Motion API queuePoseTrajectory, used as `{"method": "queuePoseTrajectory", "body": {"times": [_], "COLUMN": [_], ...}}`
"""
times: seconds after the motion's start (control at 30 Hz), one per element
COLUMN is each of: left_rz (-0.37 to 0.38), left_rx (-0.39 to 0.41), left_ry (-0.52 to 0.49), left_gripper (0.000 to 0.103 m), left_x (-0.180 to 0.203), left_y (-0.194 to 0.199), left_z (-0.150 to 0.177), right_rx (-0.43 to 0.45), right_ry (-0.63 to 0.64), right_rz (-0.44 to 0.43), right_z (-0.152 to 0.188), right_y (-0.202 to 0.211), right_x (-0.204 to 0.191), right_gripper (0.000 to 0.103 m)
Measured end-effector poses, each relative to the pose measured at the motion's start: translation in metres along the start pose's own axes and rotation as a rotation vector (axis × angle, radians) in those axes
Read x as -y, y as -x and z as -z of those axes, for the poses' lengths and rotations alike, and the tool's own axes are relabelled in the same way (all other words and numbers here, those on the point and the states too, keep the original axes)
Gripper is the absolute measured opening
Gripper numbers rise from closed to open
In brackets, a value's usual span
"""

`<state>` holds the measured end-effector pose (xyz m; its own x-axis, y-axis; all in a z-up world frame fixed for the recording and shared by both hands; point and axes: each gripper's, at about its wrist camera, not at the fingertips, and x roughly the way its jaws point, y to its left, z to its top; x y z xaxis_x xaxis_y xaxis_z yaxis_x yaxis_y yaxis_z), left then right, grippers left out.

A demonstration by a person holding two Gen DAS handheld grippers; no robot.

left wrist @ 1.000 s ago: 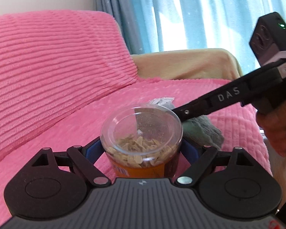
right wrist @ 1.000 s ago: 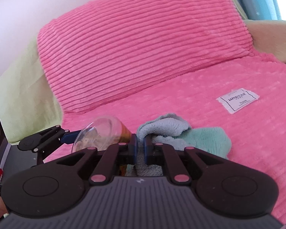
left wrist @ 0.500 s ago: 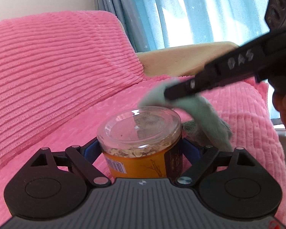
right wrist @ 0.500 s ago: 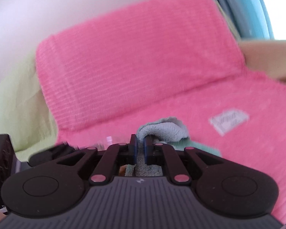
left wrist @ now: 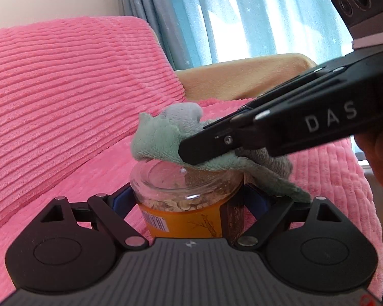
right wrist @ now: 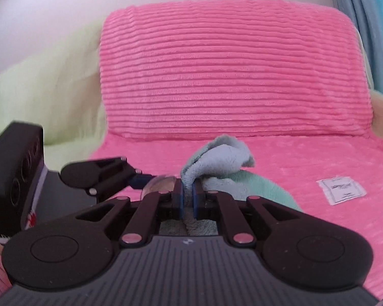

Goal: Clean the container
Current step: 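Rub the cloth over the jar lid with the right gripper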

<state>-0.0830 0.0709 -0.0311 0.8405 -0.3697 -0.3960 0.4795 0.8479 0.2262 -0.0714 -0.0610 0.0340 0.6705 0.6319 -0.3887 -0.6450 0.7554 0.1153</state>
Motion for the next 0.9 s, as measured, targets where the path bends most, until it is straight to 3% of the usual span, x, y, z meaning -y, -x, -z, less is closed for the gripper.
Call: {"method": "queuePoseTrajectory", "body": {"times": [0.6, 0.9], "left_rz": [-0.009, -0.003], "left_rx": [0.004, 0.002], "left_ry": [0.004, 0.014], "left_gripper": [0.088, 0.088], "left_x": [0.001, 0.001], "left_y": [0.000, 0.000], "left_z": [0.002, 0.000], "right_rx": [0.011, -0.018], "right_ry": [-0.128, -0.023], "right_rz": [-0.076, 0.094], "right_z": [-0.001, -0.002], "right_y": [-0.021, -0.009], "right_x": [-0.001, -0.002], "right_gripper": [0.004, 0.004]}}
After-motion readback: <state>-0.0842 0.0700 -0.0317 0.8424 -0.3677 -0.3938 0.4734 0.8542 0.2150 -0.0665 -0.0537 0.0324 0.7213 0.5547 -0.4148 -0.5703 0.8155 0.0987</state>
